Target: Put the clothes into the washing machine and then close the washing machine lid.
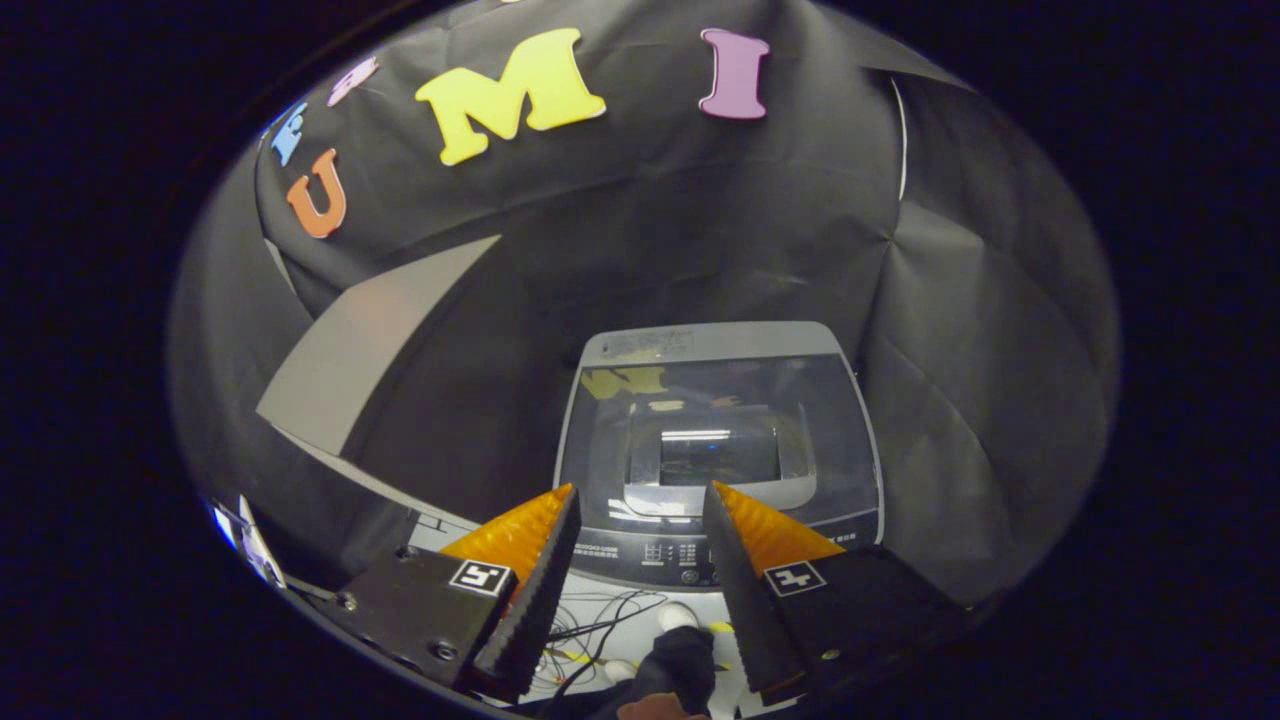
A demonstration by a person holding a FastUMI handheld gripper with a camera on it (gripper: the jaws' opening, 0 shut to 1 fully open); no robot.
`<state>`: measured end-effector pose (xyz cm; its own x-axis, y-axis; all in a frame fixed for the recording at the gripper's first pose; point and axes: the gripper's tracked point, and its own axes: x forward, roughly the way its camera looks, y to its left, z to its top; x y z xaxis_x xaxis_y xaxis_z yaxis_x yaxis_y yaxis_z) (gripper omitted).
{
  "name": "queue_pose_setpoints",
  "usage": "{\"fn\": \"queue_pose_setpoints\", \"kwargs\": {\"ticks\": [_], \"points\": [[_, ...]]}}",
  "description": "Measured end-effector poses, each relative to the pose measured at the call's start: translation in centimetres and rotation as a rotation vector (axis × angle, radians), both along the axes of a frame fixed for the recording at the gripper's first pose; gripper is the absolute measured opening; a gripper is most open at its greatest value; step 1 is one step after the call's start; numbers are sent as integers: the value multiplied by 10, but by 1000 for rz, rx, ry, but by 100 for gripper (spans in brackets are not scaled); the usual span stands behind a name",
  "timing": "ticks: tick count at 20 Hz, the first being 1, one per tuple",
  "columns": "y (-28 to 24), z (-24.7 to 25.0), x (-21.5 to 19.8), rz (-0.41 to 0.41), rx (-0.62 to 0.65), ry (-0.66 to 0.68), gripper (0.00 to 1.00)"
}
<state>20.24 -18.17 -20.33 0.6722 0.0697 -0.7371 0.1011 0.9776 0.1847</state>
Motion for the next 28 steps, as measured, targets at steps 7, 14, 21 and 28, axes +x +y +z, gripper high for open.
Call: {"fn": "queue_pose_setpoints", "kwargs": {"ticks": [7,14,21,28], "points": [[9,70,-74,-31,-47,-237,78],[-5,116,-149,-31,-174,-460,78],[-22,123,-249,-27,-227,-600,79],[-37,115,-337,50,-227,-656,85]]}}
